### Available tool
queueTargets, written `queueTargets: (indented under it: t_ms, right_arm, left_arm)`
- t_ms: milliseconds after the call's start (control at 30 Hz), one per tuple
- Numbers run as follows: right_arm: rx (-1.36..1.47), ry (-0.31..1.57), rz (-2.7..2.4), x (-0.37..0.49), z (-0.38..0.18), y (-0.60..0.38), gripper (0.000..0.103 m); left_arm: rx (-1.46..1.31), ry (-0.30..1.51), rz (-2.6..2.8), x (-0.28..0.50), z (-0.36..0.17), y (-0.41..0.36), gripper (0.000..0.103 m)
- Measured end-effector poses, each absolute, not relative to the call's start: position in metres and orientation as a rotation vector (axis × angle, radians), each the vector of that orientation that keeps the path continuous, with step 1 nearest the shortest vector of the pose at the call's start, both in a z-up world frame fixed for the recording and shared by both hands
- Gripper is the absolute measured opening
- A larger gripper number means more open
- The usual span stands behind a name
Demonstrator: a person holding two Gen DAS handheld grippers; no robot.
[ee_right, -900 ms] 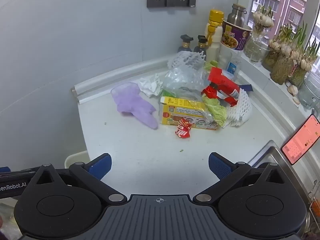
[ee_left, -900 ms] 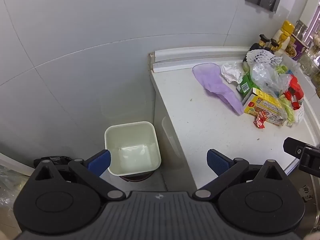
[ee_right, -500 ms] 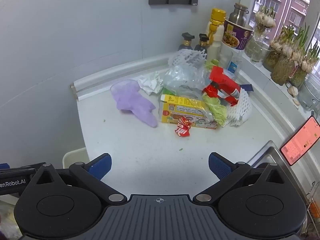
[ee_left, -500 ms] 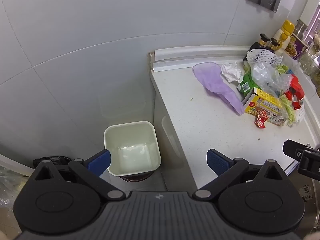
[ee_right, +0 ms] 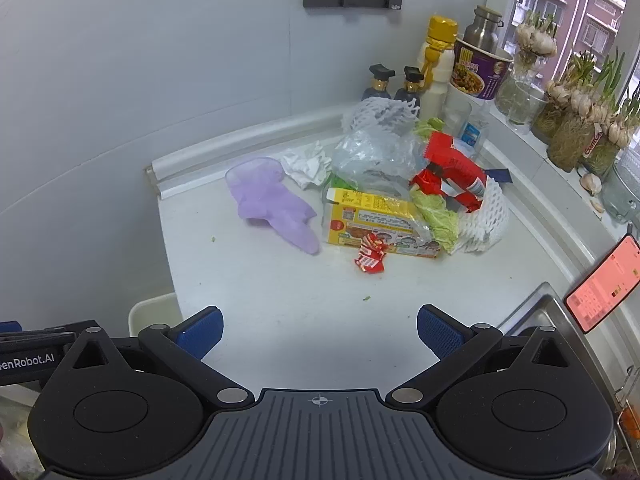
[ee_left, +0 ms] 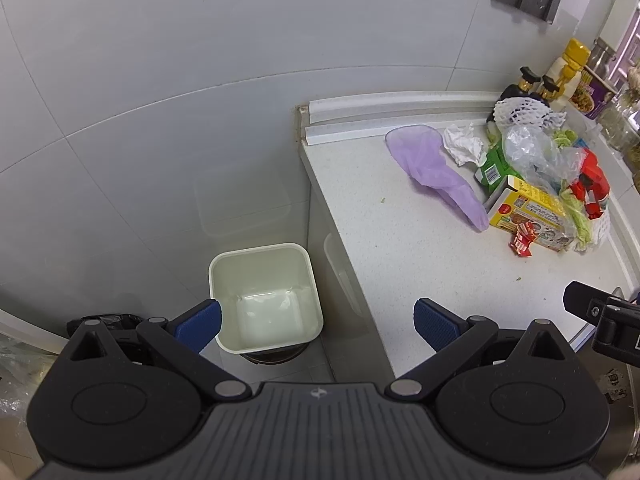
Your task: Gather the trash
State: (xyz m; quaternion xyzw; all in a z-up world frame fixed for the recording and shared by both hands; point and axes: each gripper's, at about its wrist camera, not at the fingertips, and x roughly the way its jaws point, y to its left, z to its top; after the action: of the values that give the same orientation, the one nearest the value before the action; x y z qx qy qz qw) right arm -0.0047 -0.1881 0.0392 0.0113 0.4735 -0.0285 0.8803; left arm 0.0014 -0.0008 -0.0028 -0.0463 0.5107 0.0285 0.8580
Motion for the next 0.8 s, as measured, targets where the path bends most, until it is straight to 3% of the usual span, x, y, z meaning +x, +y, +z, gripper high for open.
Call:
queueTargets:
  t_ms: [800]
  right_arm:
    - [0.020,0.985,-0.041,-0.0070,0.0410,-0.1855,0.103]
  left_arm:
    - [-0.102,1.078,0.067,0.0041,-0.0042,0.0000,0.102]
